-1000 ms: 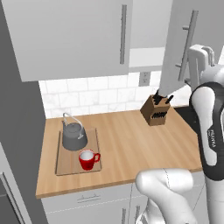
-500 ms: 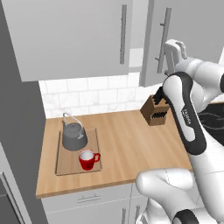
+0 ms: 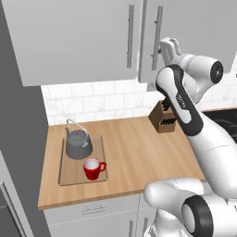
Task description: Pick the kettle from the counter and place it on the tray. Then pick the mug from the cabinet and place it on the tray. Then close the cabinet doors.
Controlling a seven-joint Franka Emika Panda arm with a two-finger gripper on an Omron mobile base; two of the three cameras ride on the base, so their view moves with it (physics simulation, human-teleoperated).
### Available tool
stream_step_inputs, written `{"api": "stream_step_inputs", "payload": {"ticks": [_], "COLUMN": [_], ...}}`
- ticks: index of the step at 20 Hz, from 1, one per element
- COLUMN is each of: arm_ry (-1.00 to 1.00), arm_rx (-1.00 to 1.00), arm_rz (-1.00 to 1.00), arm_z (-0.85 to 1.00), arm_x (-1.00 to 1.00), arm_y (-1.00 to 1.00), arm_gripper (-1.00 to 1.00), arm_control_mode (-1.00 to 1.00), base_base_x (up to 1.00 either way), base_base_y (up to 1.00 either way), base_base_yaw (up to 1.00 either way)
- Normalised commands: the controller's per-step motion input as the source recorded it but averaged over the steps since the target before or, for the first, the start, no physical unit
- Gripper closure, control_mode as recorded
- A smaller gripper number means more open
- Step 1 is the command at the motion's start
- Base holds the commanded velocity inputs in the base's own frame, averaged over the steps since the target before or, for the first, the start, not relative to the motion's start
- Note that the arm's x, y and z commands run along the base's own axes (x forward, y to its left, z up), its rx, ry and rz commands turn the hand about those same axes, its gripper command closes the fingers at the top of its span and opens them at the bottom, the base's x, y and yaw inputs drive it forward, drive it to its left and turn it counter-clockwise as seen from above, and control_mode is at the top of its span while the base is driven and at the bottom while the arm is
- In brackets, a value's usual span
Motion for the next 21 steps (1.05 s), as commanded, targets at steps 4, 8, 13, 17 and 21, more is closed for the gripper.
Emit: {"api": "stream_step_inputs", "payload": {"ticks": [4,8,13,17,21], "arm_ry": [0.07,0.05,0.04,0.03,0.02], "arm_rx": [0.00,0.00,0.00,0.00,0.00], "arm_rz": [0.00,0.00,0.00,0.00,0.00], "arm_z": [-0.20,-0.21,-0.27,-0.22,-0.17], "arm_x": [0.68,0.64,0.37,0.27,0.26], "arm_y": [-0.09,-0.09,-0.11,-0.08,-0.05], "arm_gripper": [-1.00,-1.00,-1.00,-1.00,-1.00], "arm_control_mode": [-1.00,-1.00,-1.00,-1.00,-1.00], "base_base_x": [0.00,0.00,0.00,0.00,0.00], "base_base_y": [0.00,0.00,0.00,0.00,0.00], "base_base_yaw": [0.00,0.00,0.00,0.00,0.00]}}
